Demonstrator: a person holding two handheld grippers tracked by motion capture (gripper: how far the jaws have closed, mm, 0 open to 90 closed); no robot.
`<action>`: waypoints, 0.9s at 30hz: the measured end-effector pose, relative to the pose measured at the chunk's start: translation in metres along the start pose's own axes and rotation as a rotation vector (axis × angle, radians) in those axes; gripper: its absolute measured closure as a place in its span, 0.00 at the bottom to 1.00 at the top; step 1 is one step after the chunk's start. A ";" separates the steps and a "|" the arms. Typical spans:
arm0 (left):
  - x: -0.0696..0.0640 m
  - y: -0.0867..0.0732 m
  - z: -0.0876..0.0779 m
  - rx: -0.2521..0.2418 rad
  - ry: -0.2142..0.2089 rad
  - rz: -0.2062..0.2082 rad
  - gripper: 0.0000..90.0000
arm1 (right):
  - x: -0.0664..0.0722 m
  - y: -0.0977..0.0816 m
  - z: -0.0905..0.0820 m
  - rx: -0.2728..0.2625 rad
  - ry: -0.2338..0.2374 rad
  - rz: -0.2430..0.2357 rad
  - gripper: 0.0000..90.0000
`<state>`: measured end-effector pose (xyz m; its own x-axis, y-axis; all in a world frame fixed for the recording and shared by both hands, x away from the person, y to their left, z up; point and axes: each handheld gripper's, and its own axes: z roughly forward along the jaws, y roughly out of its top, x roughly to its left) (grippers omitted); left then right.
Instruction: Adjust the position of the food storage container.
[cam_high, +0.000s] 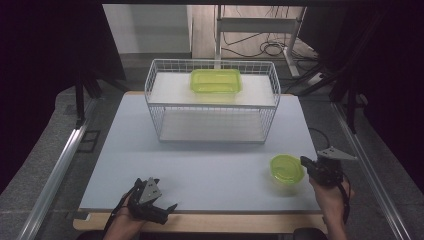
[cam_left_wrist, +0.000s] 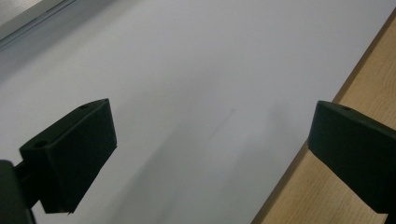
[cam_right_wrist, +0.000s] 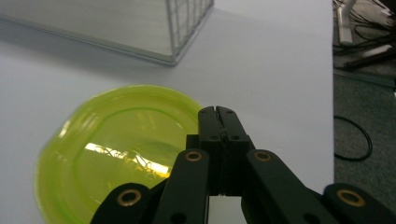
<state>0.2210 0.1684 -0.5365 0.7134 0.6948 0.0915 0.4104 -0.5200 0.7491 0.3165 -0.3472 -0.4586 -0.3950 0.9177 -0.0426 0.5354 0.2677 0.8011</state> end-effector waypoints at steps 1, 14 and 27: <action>0.000 0.000 0.000 -0.002 0.001 -0.005 0.01 | -0.002 -0.001 0.000 0.004 -0.005 0.005 0.99; 0.001 -0.001 0.001 0.007 -0.003 -0.012 0.01 | -0.011 -0.014 0.012 0.094 -0.010 0.031 0.99; 0.000 -0.001 0.002 0.014 -0.010 -0.003 0.01 | 0.007 -0.011 0.018 0.114 0.066 0.027 0.98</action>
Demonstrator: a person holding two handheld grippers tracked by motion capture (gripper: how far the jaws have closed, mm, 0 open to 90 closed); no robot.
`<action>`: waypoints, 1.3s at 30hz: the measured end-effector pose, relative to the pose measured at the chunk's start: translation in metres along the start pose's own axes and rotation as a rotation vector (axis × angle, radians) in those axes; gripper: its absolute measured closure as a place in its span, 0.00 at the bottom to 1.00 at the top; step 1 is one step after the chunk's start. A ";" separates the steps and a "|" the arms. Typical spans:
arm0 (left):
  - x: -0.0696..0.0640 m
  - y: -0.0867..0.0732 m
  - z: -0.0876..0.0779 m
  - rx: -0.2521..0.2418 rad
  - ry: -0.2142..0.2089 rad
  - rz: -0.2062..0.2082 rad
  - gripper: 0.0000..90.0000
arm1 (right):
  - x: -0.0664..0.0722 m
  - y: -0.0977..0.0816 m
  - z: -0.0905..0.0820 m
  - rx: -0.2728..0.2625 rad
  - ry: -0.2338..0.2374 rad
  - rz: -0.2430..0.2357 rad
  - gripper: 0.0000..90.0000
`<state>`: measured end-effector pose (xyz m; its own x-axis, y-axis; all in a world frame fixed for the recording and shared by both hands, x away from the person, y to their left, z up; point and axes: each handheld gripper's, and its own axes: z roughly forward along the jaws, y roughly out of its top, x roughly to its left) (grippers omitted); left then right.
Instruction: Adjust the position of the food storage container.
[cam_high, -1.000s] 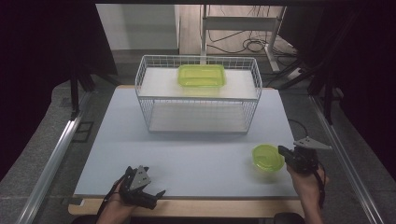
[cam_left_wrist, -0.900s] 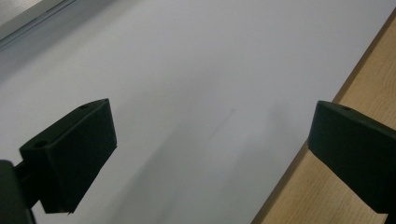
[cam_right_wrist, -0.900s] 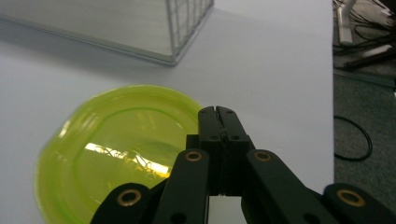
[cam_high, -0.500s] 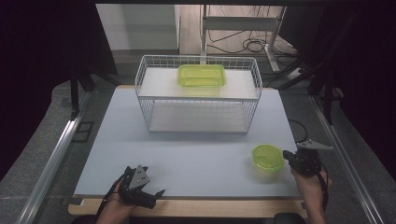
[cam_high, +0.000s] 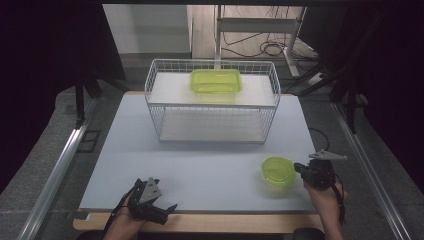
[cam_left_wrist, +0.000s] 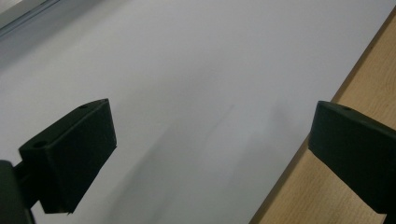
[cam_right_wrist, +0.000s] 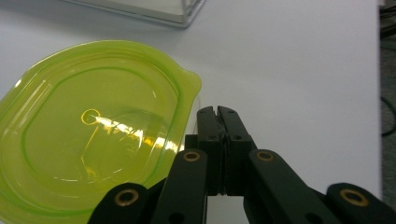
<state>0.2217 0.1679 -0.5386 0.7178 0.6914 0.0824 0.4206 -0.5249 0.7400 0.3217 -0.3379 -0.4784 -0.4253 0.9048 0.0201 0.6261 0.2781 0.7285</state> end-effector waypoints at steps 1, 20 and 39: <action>0.000 0.000 0.000 0.001 0.000 0.001 0.01 | 0.002 0.000 0.000 0.005 0.011 0.004 0.98; -0.007 0.002 0.002 0.006 -0.003 0.024 0.01 | 0.023 -0.014 0.000 0.083 0.152 0.008 0.97; -0.011 0.004 0.005 0.016 -0.013 0.037 0.01 | 0.059 -0.014 0.017 0.139 0.288 -0.055 0.97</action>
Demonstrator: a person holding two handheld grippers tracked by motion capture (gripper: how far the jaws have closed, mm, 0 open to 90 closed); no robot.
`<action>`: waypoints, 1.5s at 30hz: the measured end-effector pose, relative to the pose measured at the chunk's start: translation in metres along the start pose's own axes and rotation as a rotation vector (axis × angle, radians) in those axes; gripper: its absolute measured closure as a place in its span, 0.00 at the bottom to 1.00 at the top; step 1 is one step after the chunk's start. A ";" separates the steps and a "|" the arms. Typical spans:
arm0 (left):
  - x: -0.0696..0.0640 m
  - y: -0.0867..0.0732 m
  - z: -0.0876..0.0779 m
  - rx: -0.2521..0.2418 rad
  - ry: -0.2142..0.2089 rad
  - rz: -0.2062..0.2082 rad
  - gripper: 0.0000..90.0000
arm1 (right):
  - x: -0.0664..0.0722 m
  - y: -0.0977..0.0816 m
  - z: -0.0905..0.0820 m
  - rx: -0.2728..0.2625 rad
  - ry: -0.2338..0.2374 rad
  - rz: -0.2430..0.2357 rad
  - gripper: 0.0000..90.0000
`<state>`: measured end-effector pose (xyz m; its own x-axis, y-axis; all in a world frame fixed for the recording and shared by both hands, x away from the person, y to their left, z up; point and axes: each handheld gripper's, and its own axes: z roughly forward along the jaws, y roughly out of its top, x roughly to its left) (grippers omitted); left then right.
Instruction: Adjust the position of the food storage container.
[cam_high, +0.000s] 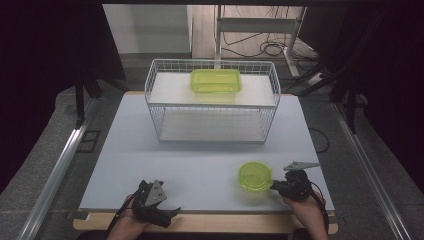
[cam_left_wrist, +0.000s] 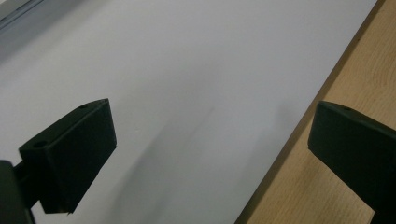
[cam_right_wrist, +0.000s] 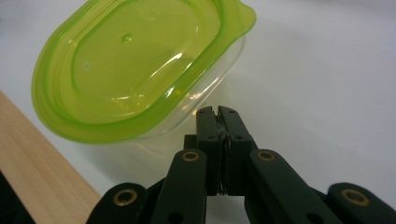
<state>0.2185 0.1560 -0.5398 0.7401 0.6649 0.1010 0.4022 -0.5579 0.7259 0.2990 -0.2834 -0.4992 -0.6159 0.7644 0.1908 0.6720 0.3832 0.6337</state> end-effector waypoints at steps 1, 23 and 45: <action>0.000 0.000 0.000 -0.003 -0.001 -0.001 0.01 | 0.002 0.001 0.002 0.000 0.003 -0.006 0.97; 0.000 0.001 0.000 0.000 -0.007 -0.008 0.01 | 0.030 0.021 0.033 0.009 0.006 -0.091 0.96; -0.002 0.002 0.002 0.015 -0.009 0.001 0.01 | 0.049 0.047 0.070 0.031 0.119 -0.135 0.96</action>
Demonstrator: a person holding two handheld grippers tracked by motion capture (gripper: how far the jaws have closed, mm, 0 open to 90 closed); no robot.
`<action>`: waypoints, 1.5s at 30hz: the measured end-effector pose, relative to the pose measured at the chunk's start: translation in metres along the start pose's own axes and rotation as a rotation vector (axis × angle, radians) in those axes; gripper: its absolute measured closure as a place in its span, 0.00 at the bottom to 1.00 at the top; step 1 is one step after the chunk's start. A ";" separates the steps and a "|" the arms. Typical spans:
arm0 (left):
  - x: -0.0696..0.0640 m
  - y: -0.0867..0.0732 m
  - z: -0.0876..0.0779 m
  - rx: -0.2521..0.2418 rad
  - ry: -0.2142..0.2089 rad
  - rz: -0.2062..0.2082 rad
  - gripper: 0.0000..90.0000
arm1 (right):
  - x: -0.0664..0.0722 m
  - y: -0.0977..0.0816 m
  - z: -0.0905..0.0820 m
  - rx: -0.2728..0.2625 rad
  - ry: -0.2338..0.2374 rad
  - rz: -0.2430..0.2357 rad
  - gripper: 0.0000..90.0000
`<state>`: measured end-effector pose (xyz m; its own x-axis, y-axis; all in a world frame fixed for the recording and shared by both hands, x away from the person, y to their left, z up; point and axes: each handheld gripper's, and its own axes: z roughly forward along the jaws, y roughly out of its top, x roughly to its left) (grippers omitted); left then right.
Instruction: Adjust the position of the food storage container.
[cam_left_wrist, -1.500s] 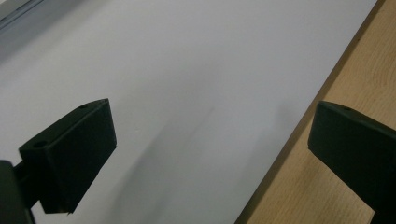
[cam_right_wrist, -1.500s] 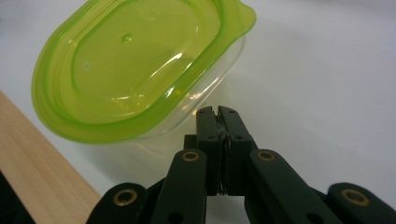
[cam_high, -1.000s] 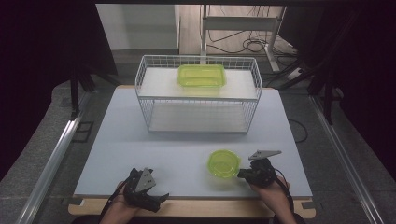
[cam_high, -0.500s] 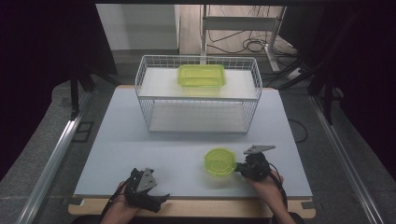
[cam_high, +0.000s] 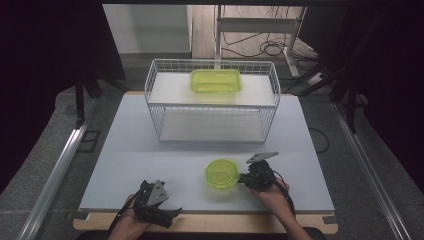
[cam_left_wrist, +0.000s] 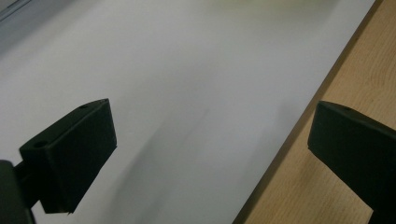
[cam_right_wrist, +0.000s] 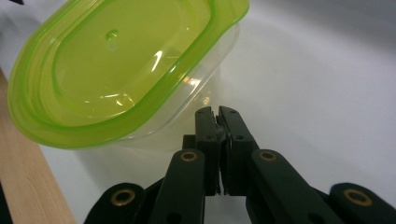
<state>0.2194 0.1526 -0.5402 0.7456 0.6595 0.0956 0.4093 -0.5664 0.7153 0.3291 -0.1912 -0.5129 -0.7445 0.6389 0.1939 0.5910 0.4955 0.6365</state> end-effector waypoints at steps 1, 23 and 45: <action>0.000 0.000 0.000 0.000 0.000 -0.001 0.01 | 0.002 0.001 0.002 0.001 0.007 -0.005 0.96; -0.001 0.000 0.001 0.013 -0.005 0.005 0.01 | 0.013 0.015 0.019 0.018 0.030 -0.053 0.95; 0.002 0.001 -0.005 -0.016 0.015 -0.018 0.01 | 0.006 0.012 -0.016 -0.058 -0.077 -0.106 0.60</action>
<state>0.2188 0.1563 -0.5358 0.7298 0.6773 0.0931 0.4144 -0.5466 0.7277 0.3265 -0.1908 -0.4921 -0.7743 0.6293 0.0666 0.4899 0.5295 0.6925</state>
